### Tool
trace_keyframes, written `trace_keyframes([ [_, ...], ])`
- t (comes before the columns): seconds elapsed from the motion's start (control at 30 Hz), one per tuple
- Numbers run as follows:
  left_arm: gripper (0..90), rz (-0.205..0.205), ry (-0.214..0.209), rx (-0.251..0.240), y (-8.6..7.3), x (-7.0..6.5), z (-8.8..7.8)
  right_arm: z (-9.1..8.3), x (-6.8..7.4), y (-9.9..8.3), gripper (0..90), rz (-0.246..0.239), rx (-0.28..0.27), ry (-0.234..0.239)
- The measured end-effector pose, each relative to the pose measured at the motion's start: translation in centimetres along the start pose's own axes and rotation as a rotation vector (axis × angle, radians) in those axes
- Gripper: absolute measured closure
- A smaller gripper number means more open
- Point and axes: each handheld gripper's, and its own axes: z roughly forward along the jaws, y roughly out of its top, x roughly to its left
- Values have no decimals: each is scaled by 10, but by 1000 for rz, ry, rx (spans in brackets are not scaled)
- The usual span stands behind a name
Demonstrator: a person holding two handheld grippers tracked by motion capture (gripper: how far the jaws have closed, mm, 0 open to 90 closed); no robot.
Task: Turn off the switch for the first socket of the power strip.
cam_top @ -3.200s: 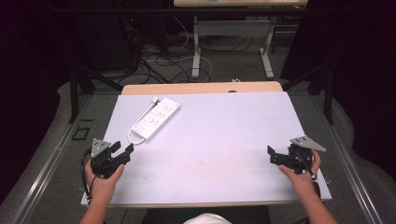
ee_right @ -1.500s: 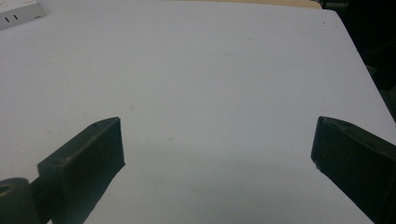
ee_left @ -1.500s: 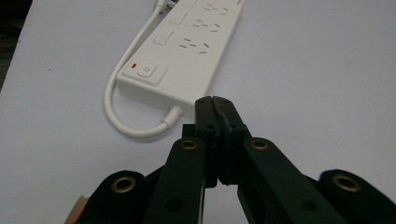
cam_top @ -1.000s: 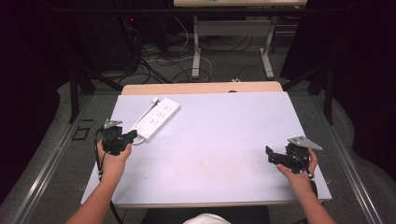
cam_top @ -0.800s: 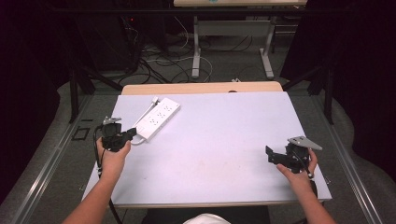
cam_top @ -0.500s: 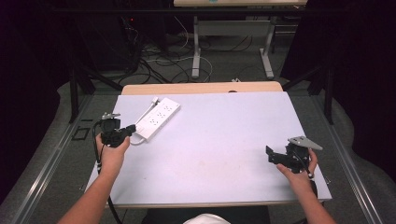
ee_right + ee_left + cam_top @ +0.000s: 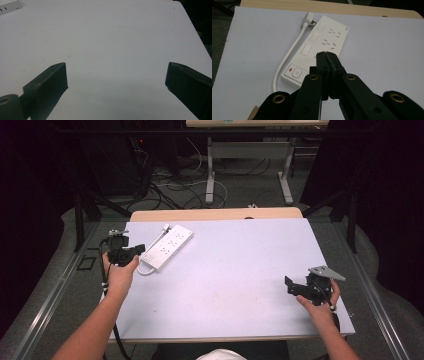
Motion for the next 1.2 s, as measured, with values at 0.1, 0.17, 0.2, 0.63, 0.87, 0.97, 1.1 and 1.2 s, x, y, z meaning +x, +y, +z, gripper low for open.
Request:
trace_keyframes([
  [0.1,900,1,-2,-4,8,-2,-1,0,0,0,36,0,5,2],
  [0.17,900,4,0,-4,13,-4,0,1,0,0,36,3,-4,-1],
  [0.2,900,8,2,-4,15,-5,0,1,0,0,37,3,-4,0],
  [0.63,900,41,40,51,34,-15,22,-1,-3,1,40,-14,11,4],
  [0.87,900,52,81,83,42,-18,36,0,-3,0,42,6,4,0],
  [0.97,900,49,89,87,44,-19,39,1,-3,0,43,8,-1,0],
  [1.1,900,45,105,99,48,-19,44,1,-3,0,43,14,4,3],
  [1.2,900,40,111,104,51,-20,48,1,-3,0,46,19,14,-3],
])
